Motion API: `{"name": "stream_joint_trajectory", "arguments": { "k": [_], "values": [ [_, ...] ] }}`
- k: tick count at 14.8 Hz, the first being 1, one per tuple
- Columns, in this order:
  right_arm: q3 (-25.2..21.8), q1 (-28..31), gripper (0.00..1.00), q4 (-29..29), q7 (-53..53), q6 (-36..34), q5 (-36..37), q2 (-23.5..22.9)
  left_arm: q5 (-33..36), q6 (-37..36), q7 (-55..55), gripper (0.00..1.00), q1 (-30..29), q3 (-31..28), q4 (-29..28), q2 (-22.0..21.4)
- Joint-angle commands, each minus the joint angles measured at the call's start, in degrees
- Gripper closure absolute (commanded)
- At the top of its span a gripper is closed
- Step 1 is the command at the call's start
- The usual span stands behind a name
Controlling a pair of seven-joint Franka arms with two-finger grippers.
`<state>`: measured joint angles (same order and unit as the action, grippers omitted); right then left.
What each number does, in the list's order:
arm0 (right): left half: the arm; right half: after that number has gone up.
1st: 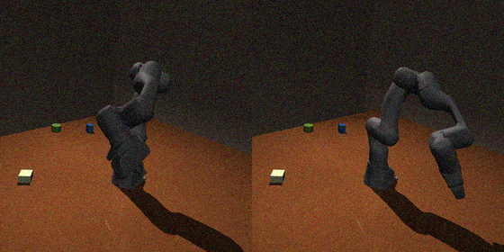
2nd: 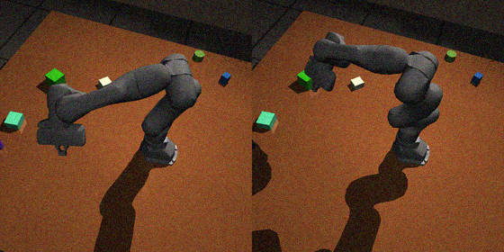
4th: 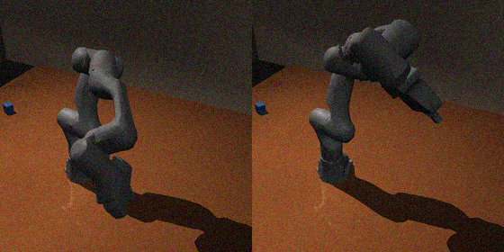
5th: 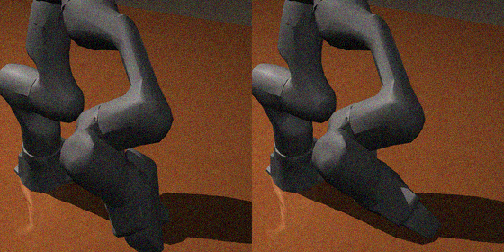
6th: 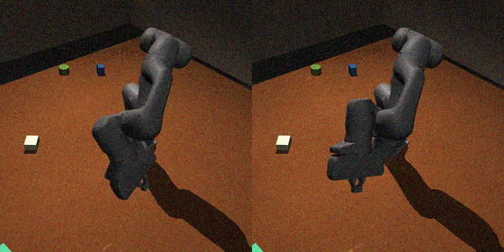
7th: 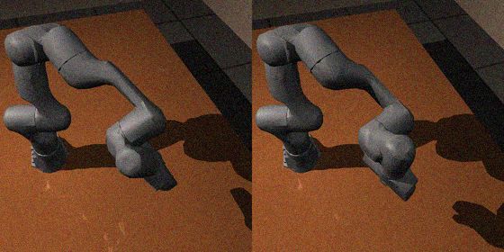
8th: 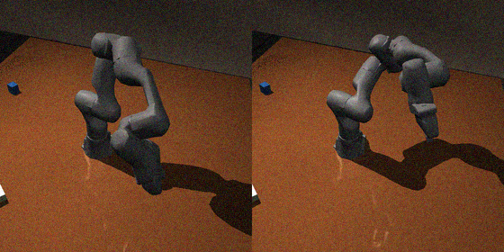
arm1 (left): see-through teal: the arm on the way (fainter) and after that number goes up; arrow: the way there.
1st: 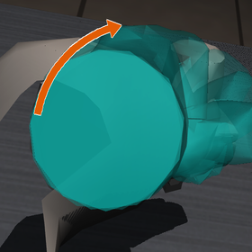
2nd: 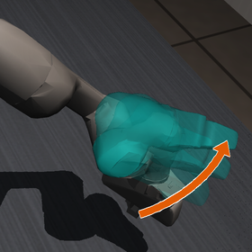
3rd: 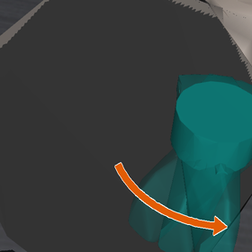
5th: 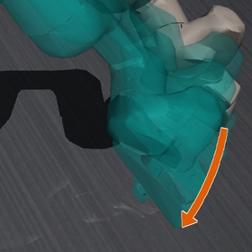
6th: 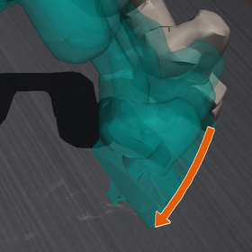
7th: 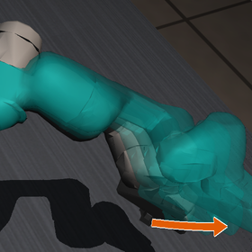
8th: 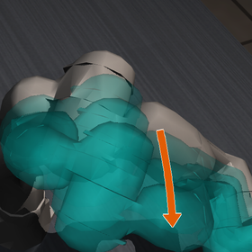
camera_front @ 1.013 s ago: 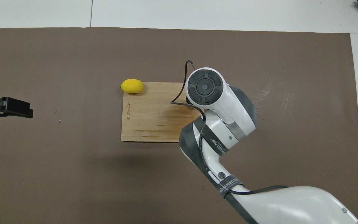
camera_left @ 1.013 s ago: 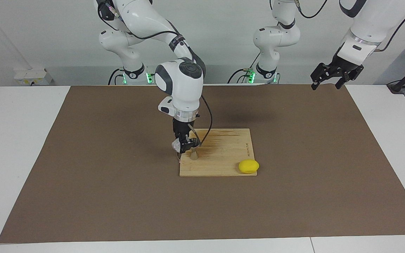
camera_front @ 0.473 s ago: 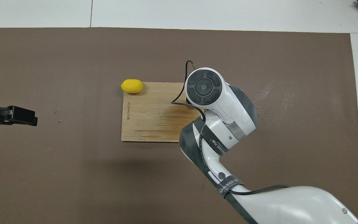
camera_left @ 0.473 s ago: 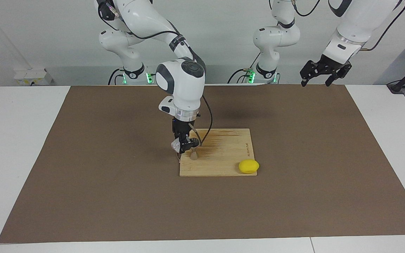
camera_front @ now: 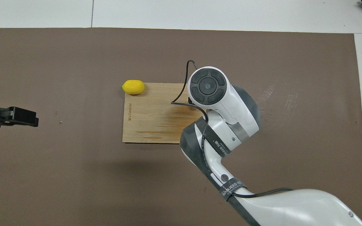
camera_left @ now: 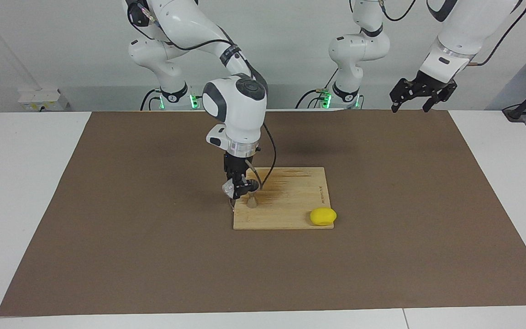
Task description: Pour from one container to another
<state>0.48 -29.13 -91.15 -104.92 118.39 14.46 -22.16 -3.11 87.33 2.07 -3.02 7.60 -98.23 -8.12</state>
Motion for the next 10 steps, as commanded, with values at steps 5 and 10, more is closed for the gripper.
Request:
{"name": "stream_joint_trajectory", "arguments": {
  "k": [5, 10],
  "values": [
    [0.57, 2.49, 0.96, 0.62, 3.14, -1.32, -6.89, 1.59, 0.12, -0.76, 1.01, 0.0, 0.38, -0.39, -1.6, -2.6],
    [0.57, 6.09, 0.96, 0.62, 8.49, -1.58, -13.75, 2.3, 0.12, -0.06, 0.83, 0.0, 0.2, -0.74, -1.61, -2.6]
  ]
}}
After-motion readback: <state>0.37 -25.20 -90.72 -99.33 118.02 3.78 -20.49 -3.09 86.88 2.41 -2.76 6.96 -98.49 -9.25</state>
